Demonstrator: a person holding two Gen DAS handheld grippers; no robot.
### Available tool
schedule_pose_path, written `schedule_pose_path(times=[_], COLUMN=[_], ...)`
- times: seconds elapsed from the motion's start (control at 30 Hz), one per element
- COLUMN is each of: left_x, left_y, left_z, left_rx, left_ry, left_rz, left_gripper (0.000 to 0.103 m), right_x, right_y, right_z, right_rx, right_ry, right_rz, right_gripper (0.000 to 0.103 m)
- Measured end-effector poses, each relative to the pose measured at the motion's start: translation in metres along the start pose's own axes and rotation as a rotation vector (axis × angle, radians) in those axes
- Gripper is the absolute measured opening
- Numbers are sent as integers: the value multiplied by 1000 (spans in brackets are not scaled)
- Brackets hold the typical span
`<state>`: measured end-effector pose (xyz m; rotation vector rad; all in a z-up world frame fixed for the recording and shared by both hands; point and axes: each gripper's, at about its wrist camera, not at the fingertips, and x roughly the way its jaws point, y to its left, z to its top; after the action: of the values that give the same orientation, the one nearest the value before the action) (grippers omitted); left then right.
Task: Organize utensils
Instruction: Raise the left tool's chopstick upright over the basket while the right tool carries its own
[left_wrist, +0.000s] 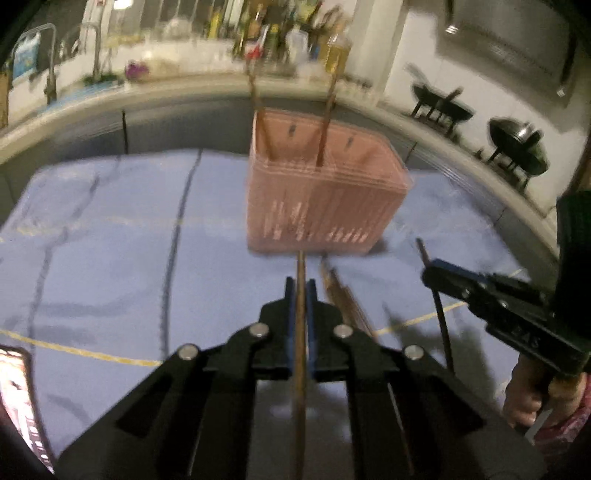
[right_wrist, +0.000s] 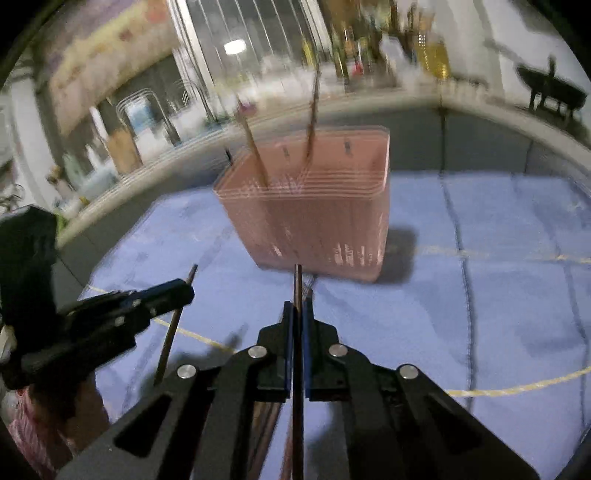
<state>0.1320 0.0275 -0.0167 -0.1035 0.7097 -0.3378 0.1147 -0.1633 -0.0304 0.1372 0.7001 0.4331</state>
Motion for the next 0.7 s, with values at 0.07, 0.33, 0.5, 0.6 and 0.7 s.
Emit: schedule_pose_path(times=[0.07,0.33,0.5,0.6,0.7], left_x=[-24,-98,-107,-108,-118], left_y=[-4,-26,-31,-29,-32], left_z=[3,-9,-14,-4,24], left_rx=[8,52,77,64,67], left_ry=[-49,-185,-189,-185,-228], left_rz=[-14,-49,-41,-62,-93], left_gripper=[5,5,5,5,5], right_x=[-28,-103,-112,-116,-124], right_y=[7,18,19,21,22], right_z=[-2,-13,-17,-6,19], right_rx=[-1,12,8,19,17], right_ry=[-81,-282,-283,-282,-319], right_rz=[15,10,4,47,89], right_gripper=[5,5,5,5,5])
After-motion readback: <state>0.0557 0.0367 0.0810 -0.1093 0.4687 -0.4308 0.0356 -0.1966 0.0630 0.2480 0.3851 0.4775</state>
